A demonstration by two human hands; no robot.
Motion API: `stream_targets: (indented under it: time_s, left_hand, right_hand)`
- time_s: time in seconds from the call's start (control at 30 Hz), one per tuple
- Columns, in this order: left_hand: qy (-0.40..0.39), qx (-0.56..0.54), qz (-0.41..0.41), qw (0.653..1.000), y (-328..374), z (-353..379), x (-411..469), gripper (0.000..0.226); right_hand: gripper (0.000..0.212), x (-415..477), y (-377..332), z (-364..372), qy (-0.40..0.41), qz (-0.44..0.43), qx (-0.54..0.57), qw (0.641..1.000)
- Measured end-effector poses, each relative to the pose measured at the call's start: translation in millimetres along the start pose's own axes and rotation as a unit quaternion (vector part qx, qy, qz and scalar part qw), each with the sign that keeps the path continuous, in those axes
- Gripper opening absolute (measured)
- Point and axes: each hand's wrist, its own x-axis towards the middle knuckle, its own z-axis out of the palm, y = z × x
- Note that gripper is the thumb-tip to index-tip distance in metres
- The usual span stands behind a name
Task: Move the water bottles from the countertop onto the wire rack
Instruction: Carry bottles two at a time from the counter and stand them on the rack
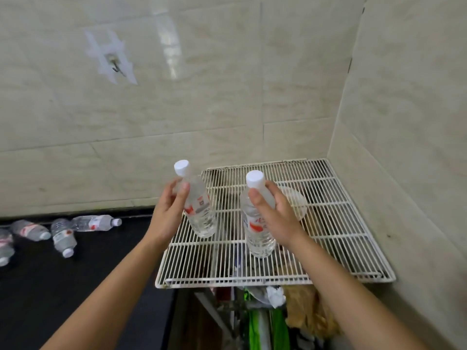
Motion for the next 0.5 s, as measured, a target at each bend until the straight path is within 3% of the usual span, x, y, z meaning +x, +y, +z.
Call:
stream_targets:
  time_s: [0.07,0.17,0.37,0.5]
  left_hand:
    - [-0.004,0.009,0.004,1.0,3,-8,6,0.057]
    - [-0.027,-0.003,0.0,1.0,7,-14,22,0.044]
    - [-0.112,0.024,0.018,0.993,18,-28,49,0.039]
    - [-0.081,0.016,-0.001,0.997,27,-35,80,0.031]
  right_hand:
    - [0.062,5,-8,0,0.014,0.024,-0.008,1.0]
    - [0.075,14,-25,-2,0.026,0.061,-0.047,0.997]
    - [0.053,27,-48,3,0.002,0.038,-0.19,0.981]
    - [0.061,50,-61,0,0.029,0.036,-0.305,0.951]
